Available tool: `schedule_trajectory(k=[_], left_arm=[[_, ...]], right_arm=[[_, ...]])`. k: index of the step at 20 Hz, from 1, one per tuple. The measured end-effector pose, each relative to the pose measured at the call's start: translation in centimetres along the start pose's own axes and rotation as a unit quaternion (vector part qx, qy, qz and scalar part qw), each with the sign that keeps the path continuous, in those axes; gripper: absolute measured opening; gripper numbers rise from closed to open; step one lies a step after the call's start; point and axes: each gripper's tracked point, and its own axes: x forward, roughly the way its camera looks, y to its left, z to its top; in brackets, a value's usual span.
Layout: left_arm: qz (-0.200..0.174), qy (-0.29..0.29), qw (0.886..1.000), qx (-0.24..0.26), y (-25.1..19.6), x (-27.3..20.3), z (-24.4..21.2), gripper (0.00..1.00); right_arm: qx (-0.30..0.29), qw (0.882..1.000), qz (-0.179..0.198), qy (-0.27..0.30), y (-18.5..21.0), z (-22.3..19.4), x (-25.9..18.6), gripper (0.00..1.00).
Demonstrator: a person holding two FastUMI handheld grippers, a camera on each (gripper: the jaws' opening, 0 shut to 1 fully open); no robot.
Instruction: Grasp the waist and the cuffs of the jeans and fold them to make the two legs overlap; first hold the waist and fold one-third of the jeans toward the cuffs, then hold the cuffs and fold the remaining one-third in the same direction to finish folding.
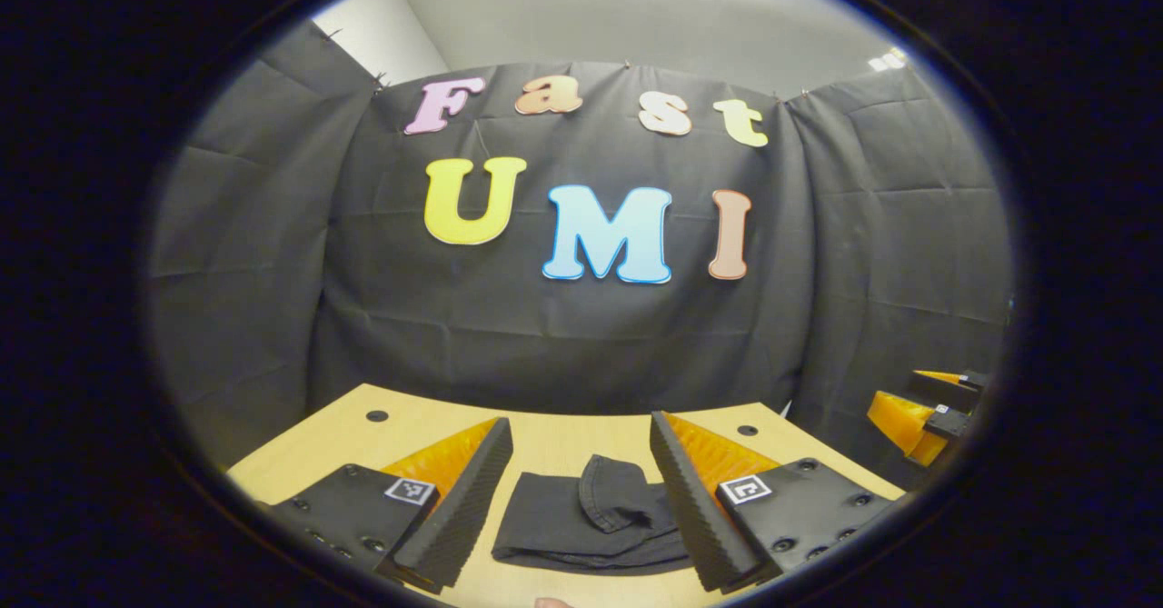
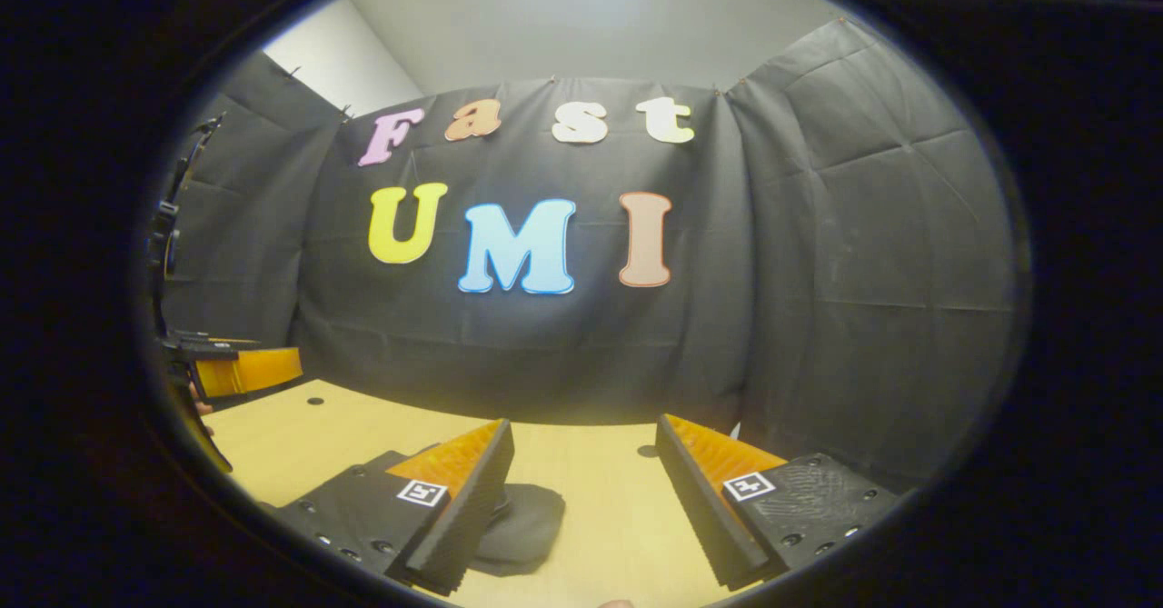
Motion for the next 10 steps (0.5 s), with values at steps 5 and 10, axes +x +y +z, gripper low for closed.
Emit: schedule_trajectory(k=[5, 10], left_arm=[[0.046, -0.039, 0.998, -0.015, -1.3, -1.3, 0.0, 0.98], [0.100, -0.066, 0.992, -0.038, -7.1, -4.5, -0.7, 1.00]], right_arm=[[0.007, 1.000, -0.001, -0.006, -3.9, 0.3, -1.7, 0.95], [0.033, 0.999, 0.011, -0.005, -11.3, -1.1, -3.2, 0.95]])
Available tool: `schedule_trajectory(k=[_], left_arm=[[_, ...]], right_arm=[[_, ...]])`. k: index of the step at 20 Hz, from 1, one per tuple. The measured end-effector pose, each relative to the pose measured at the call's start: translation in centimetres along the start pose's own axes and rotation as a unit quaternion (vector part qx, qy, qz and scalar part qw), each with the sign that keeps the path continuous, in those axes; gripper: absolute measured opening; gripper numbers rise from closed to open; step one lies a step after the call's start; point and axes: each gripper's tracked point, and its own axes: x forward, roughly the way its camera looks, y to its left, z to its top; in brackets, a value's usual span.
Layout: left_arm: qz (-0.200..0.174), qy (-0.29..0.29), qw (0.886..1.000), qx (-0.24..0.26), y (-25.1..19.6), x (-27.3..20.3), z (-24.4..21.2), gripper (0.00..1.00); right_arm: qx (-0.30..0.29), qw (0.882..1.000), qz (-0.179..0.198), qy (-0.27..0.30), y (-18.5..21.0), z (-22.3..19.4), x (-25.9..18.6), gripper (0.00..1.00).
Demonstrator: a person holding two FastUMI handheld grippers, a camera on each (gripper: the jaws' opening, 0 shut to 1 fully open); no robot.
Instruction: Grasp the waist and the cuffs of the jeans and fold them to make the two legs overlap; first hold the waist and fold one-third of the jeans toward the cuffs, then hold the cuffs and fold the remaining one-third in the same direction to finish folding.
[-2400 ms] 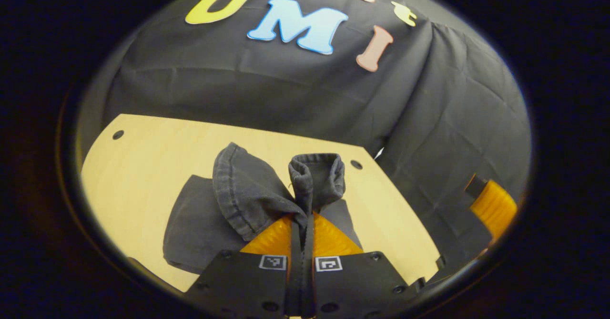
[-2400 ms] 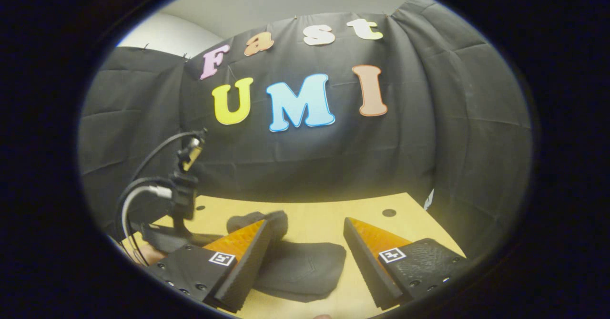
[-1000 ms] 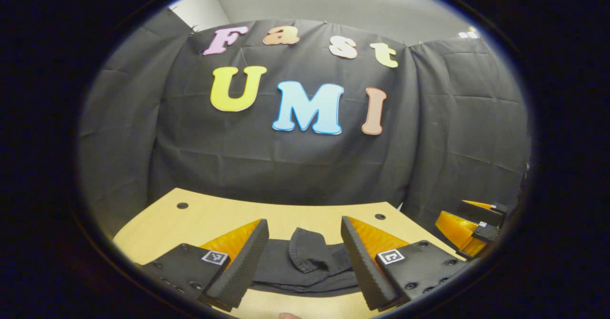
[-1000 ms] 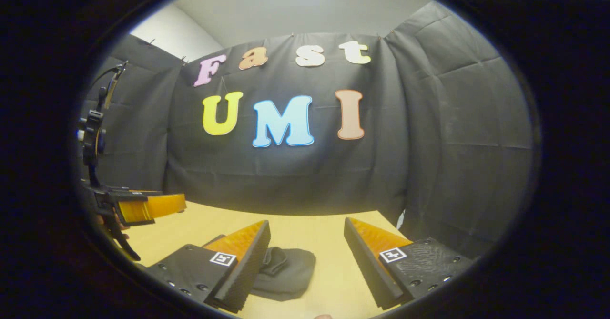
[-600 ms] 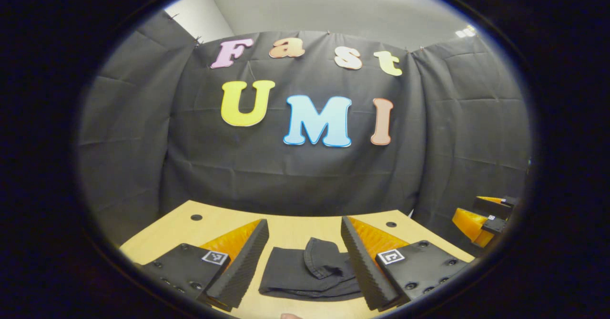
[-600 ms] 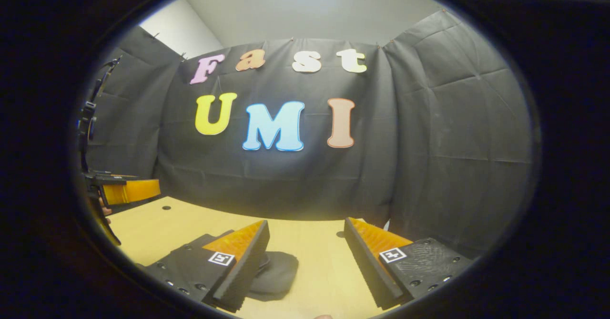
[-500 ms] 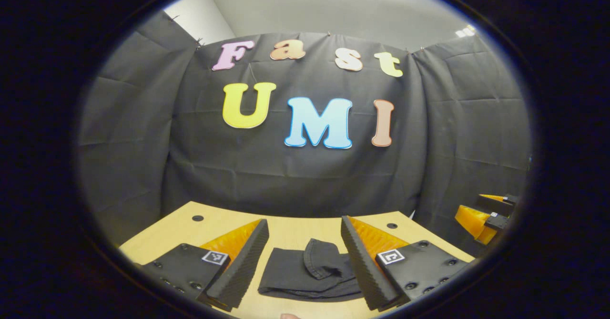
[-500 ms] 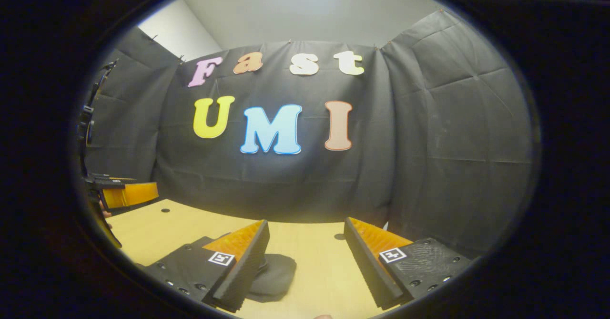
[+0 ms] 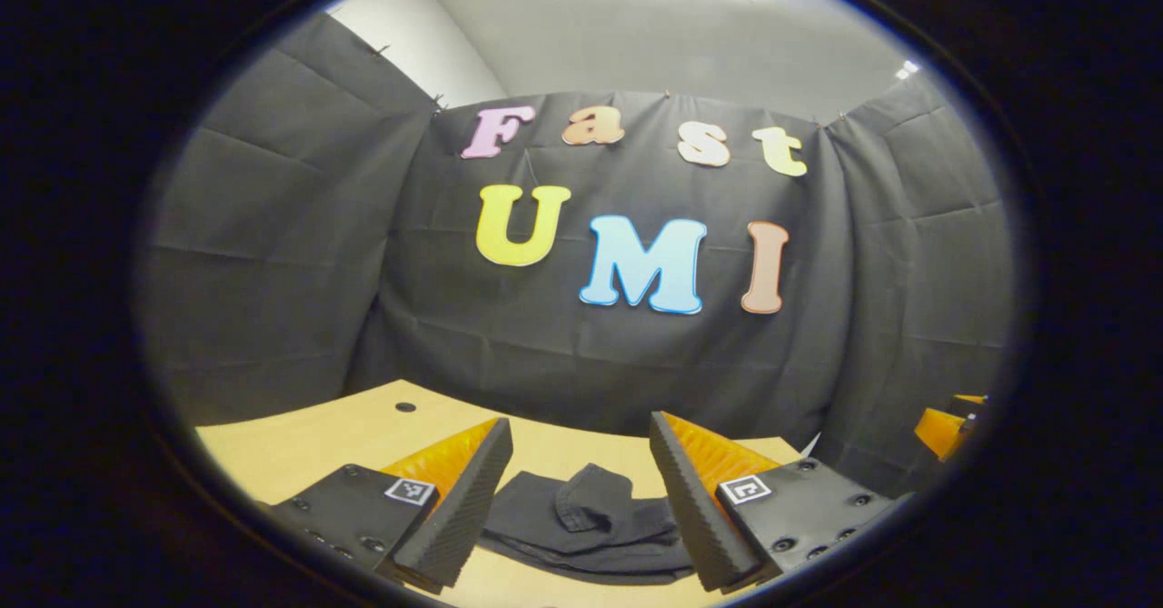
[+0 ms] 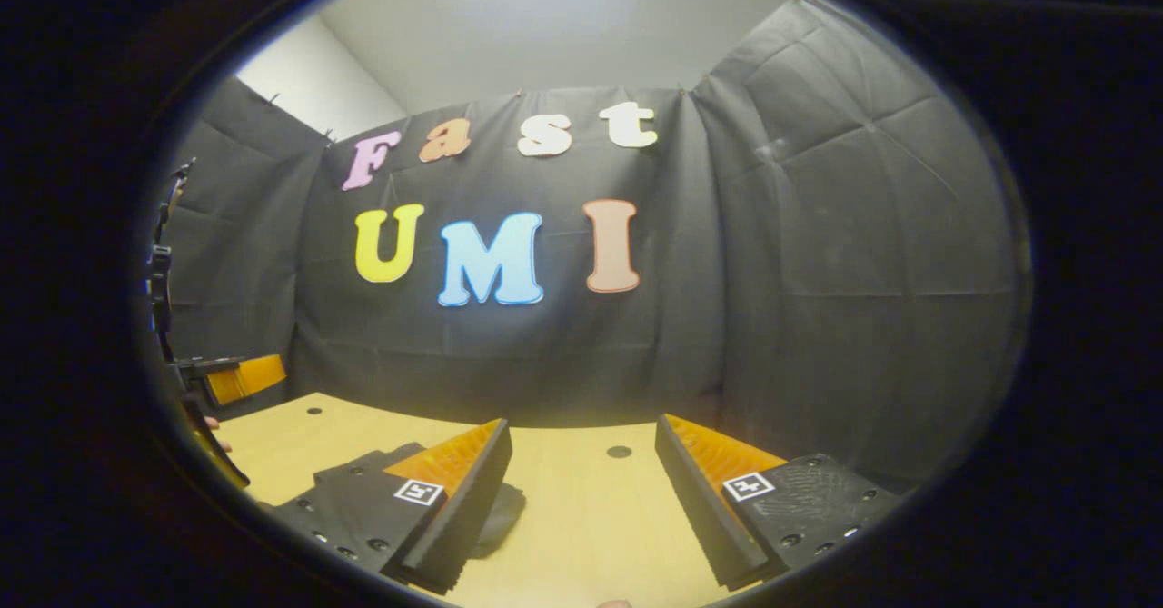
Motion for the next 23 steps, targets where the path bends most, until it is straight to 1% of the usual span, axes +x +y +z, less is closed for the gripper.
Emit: schedule_trajectory(k=[1, 2, 3, 4, 6, 7, 8, 9, 10, 13, 15, 16, 17, 18, 21, 23], left_arm=[[0.005, -0.011, 1.000, -0.004, -1.7, -1.2, -0.1, 1.00], [0.006, -0.018, 1.000, -0.004, -3.6, -2.4, -0.7, 0.98], [0.005, -0.022, 1.000, 0.001, -5.5, -5.0, -1.9, 0.98], [0.001, -0.023, 1.000, 0.006, -7.9, -6.3, -3.1, 0.98], [-0.023, -0.035, 0.999, 0.001, -13.6, -8.6, -5.2, 0.97], [-0.029, -0.041, 0.999, 0.003, -15.9, -9.4, -6.3, 0.97], [-0.032, -0.047, 0.998, 0.008, -18.0, -10.1, -7.7, 1.00], [-0.036, -0.049, 0.998, 0.015, -20.0, -10.4, -9.1, 0.94], [-0.042, -0.049, 0.998, 0.020, -22.0, -10.3, -10.6, 0.97], [-0.063, -0.042, 0.997, 0.004, -27.4, -8.0, -16.3, 0.97], [-0.066, -0.035, 0.997, -0.004, -29.2, -5.8, -19.5, 0.97], [-0.070, -0.030, 0.997, -0.005, -30.1, -4.4, -21.4, 0.94], [-0.072, -0.020, 0.997, -0.002, -30.7, -3.6, -23.1, 0.97], [-0.069, -0.011, 0.998, -0.002, -30.8, -2.7, -24.8, 0.97], [-0.056, 0.003, 0.998, -0.002, -30.7, -1.3, -27.2, 0.98], [-0.048, 0.021, 0.999, 0.001, -30.3, -1.1, -28.9, 0.97]], right_arm=[[-0.004, 1.000, 0.003, -0.002, -1.6, -0.4, -0.4, 0.95], [-0.009, 1.000, 0.005, -0.004, -3.4, -0.6, -0.8, 0.95], [-0.012, 1.000, 0.006, -0.004, -5.3, -1.2, -1.1, 0.95], [-0.013, 1.000, 0.006, 0.001, -7.2, -1.8, -1.4, 0.95], [-0.016, 1.000, 0.003, 0.008, -10.9, -3.0, -1.8, 0.95], [-0.020, 1.000, -0.002, 0.010, -12.7, -3.7, -2.0, 0.95], [-0.023, 1.000, -0.005, 0.012, -14.2, -4.5, -1.8, 0.95], [-0.025, 1.000, -0.007, 0.011, -15.5, -5.3, -1.7, 0.95], [-0.027, 1.000, -0.008, 0.010, -16.7, -6.3, -1.3, 0.95], [-0.025, 1.000, -0.013, 0.005, -19.4, -9.5, 1.2, 0.95], [-0.011, 1.000, -0.013, 0.003, -20.0, -11.5, 3.4, 0.95], [-0.003, 1.000, -0.009, 0.001, -20.0, -12.5, 4.5, 0.95], [0.004, 1.000, -0.007, 0.002, -20.0, -13.6, 5.6, 0.95], [0.010, 1.000, -0.004, 0.003, -19.8, -14.8, 6.4, 0.94], [-0.002, 1.000, -0.012, -0.006, -19.7, -16.7, 8.6, 0.95], [-0.012, 1.000, -0.004, 0.007, -19.1, -18.4, 9.2, 0.95]])
